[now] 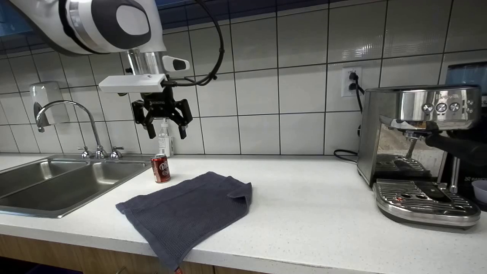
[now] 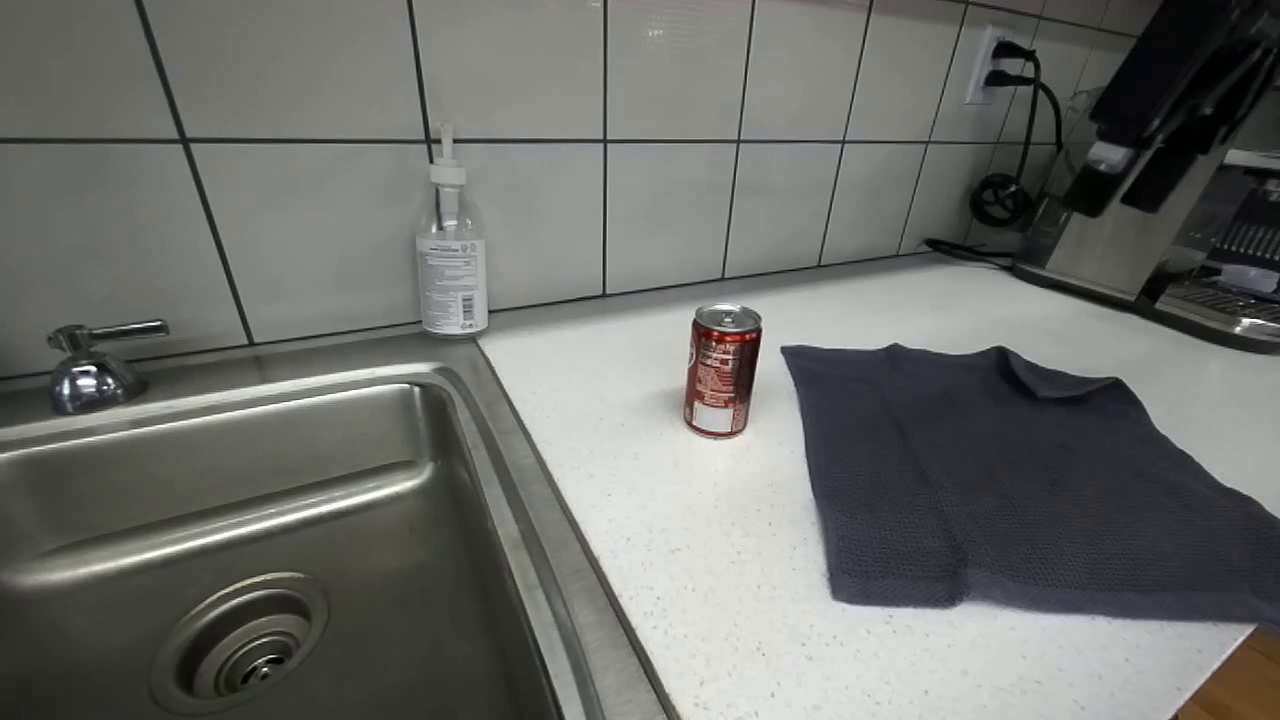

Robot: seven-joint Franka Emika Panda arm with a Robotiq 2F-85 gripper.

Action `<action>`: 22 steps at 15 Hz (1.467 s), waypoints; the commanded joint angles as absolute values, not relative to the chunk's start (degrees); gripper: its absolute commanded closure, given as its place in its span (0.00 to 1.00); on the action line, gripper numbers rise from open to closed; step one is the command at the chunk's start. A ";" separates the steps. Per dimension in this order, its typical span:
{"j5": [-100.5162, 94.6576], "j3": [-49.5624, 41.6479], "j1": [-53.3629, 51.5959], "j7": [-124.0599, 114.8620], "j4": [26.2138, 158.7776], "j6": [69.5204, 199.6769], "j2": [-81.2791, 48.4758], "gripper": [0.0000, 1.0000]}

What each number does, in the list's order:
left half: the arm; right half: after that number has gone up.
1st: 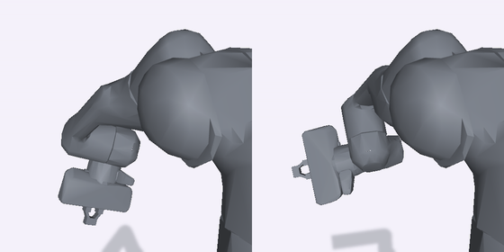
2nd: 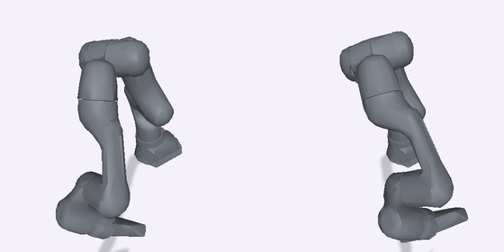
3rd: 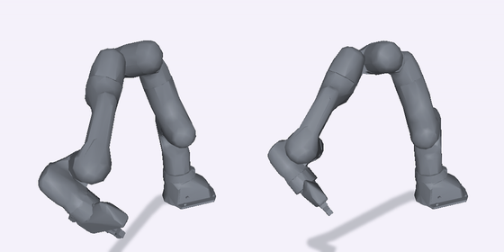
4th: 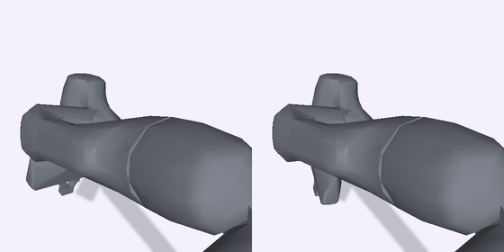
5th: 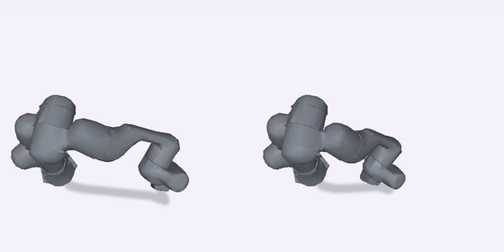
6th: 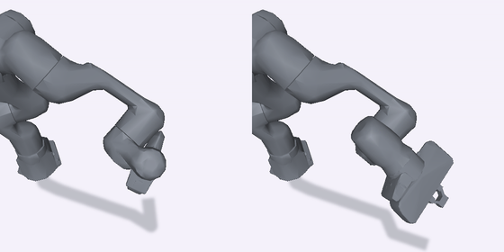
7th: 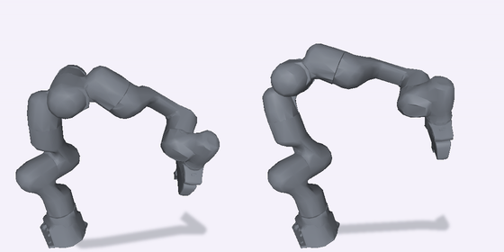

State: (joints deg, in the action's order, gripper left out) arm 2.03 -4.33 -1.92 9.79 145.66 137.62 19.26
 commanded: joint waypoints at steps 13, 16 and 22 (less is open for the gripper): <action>-14.76 -0.36 3.31 -5.13 145.15 153.41 7.17 0.00; -22.60 -0.75 5.67 -11.72 144.55 154.13 5.31 0.00; -36.18 -1.65 8.15 -24.24 143.09 152.04 2.70 0.00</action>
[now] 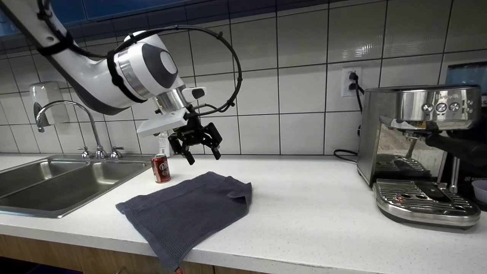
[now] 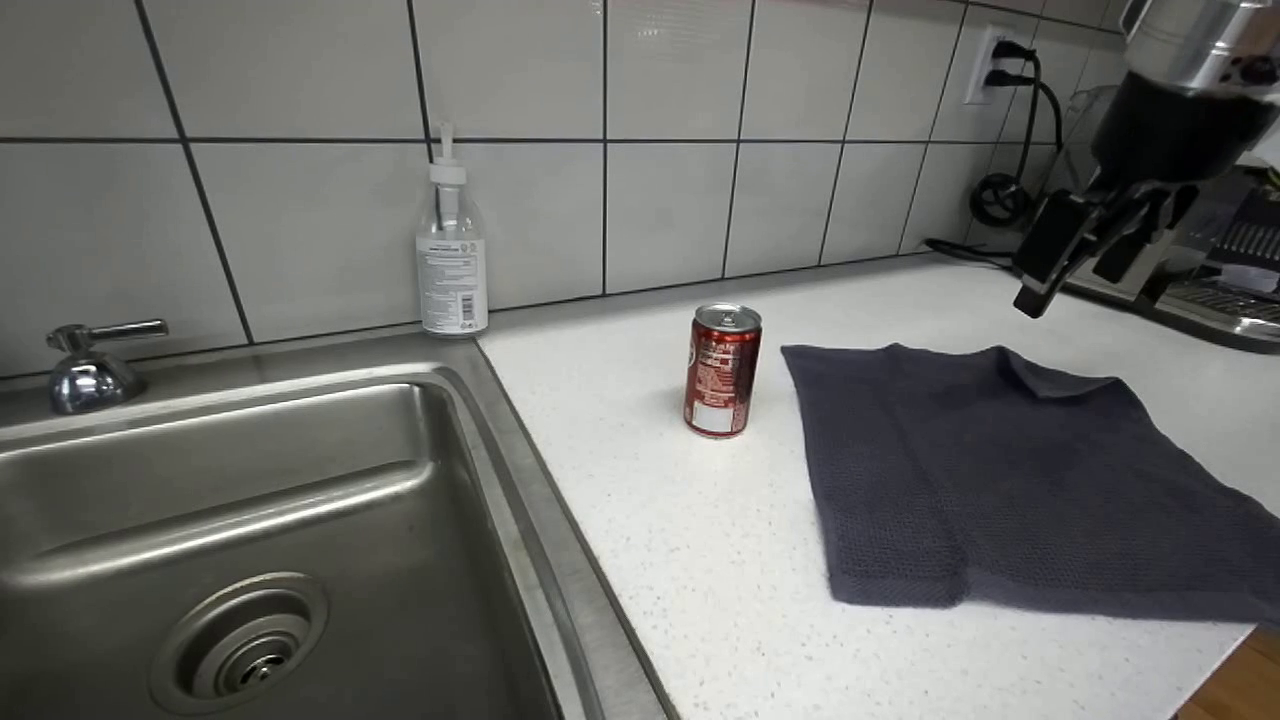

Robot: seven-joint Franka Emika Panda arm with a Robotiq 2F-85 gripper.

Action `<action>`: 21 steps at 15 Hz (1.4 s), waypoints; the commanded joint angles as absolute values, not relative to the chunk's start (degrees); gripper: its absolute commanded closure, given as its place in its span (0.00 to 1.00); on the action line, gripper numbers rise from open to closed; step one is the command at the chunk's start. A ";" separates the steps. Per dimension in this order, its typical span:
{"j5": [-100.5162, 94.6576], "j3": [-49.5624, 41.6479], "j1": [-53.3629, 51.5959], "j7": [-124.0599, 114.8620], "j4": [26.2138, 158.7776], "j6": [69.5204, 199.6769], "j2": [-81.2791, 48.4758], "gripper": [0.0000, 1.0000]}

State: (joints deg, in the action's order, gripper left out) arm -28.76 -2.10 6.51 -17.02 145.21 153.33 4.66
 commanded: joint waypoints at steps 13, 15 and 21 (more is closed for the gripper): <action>-53.43 -4.77 6.30 -40.64 138.53 150.40 -7.62 0.00; -55.45 -5.03 5.99 -42.75 137.40 150.32 -9.29 0.00; -60.20 -5.12 5.33 -47.64 134.09 150.27 -14.01 0.00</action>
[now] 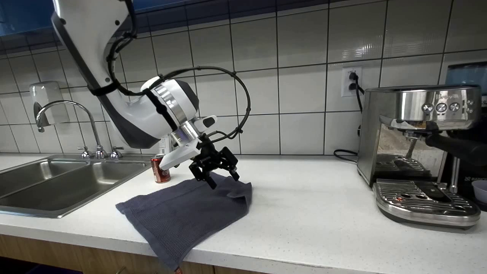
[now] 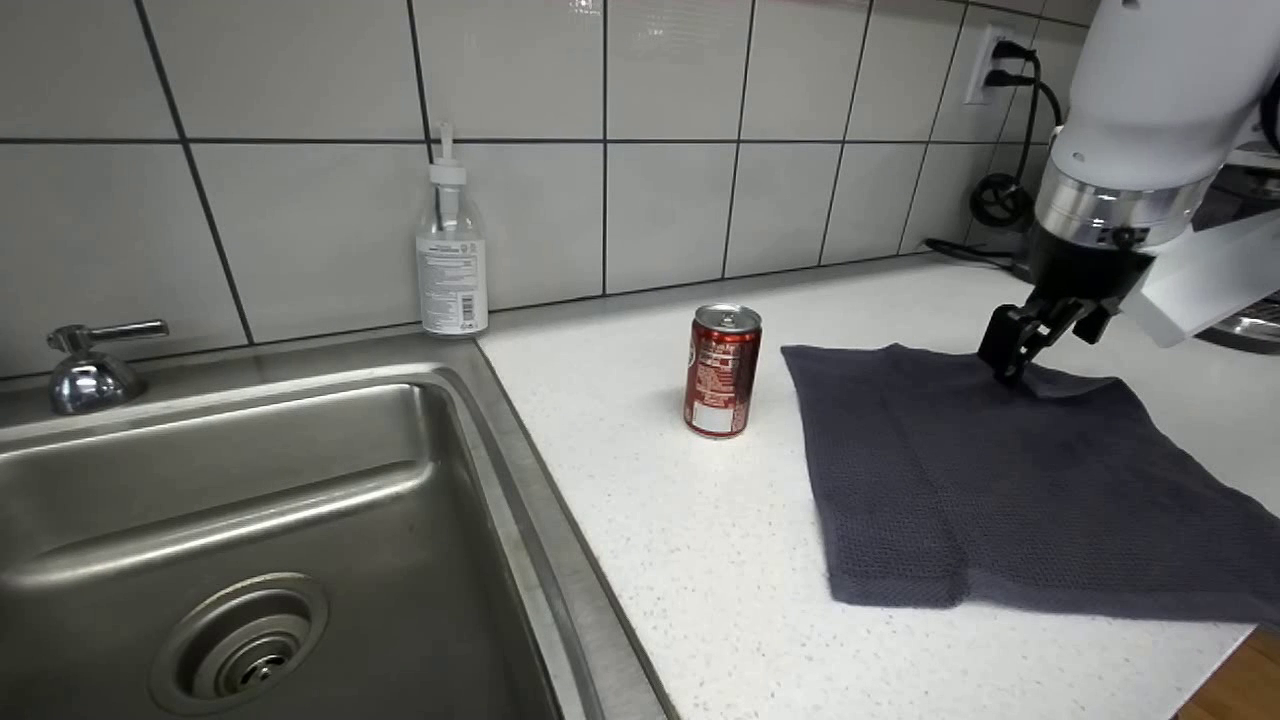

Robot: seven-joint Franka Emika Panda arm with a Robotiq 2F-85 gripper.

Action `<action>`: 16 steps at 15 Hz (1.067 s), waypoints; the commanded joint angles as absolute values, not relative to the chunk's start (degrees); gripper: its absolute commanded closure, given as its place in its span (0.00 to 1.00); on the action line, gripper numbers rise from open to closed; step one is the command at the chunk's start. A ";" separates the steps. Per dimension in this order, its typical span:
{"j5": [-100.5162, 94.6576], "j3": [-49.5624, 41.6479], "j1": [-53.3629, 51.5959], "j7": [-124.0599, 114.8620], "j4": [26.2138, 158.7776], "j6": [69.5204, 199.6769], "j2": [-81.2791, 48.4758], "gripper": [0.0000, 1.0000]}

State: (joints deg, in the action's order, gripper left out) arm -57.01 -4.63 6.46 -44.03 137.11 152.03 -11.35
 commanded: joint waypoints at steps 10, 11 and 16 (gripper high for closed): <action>-60.45 -7.80 4.09 -47.63 131.48 148.03 -16.96 0.00; -60.29 -8.13 4.04 -47.55 131.62 147.63 -17.04 0.00; -60.01 -8.82 3.95 -47.52 131.49 145.92 -17.41 0.00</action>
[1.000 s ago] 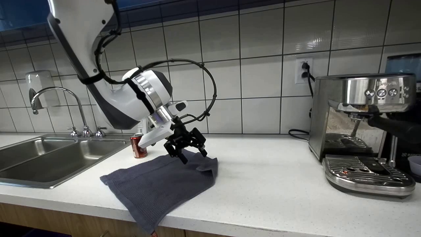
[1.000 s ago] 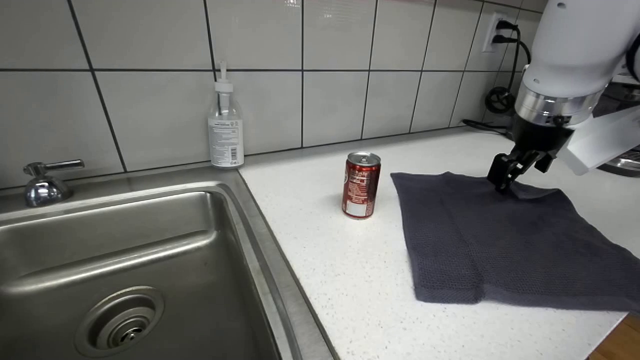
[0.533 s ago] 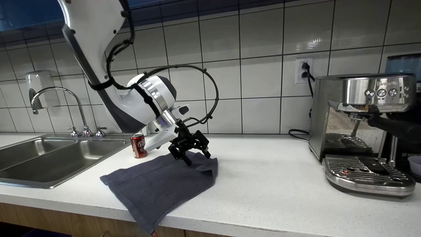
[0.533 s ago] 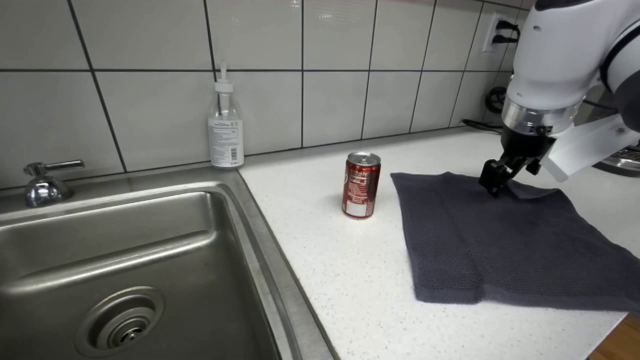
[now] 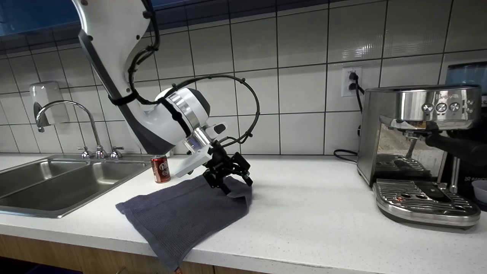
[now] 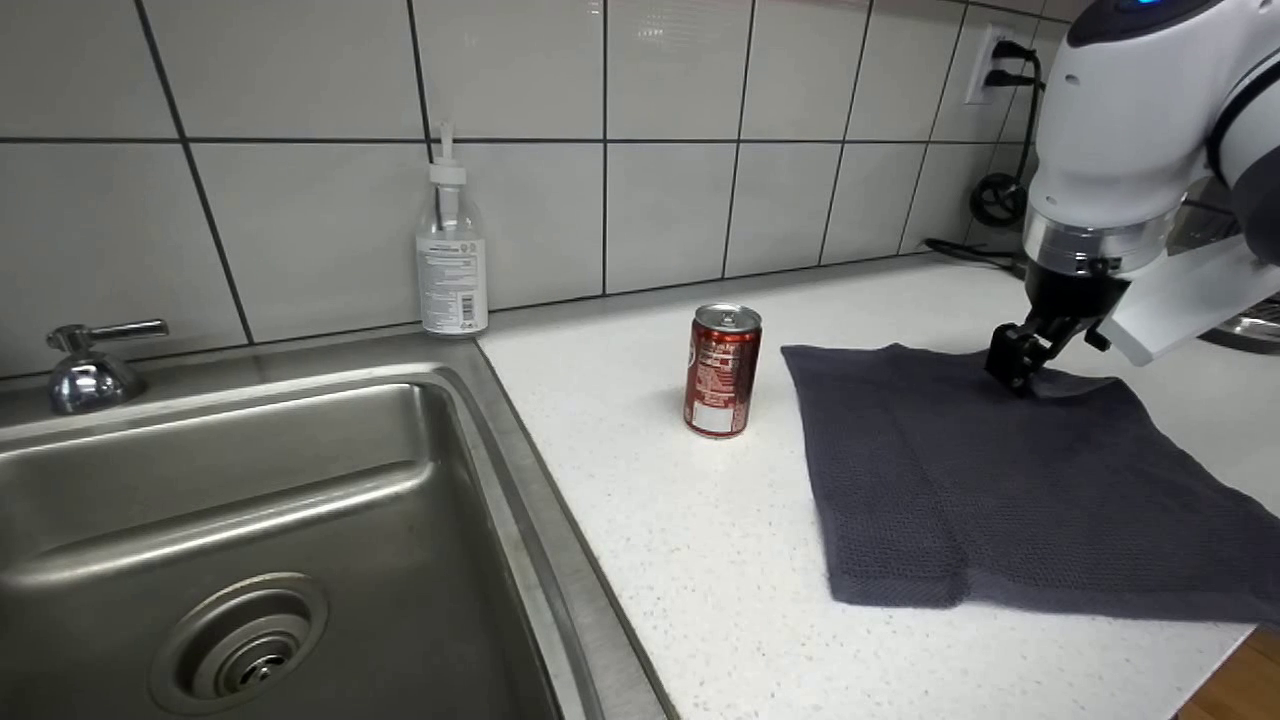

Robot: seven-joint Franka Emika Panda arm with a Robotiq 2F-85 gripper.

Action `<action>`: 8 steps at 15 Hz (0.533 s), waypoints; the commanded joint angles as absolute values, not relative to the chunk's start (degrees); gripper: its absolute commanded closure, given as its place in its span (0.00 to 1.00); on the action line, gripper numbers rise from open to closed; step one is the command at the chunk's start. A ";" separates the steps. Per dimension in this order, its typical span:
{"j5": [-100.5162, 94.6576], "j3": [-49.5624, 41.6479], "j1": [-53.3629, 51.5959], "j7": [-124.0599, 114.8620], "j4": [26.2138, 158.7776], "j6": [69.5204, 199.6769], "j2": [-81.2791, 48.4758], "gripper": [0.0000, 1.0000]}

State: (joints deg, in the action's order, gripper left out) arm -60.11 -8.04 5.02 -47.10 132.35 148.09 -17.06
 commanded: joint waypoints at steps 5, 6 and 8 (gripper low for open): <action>-60.28 -9.03 3.93 -47.37 131.77 144.89 -16.96 0.00; -60.24 -8.99 3.91 -47.37 131.82 144.72 -16.98 0.00; -60.07 -8.87 3.91 -47.22 131.94 144.49 -16.92 0.00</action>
State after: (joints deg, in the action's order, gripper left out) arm -60.11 -8.41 4.87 -47.10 132.34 146.37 -17.17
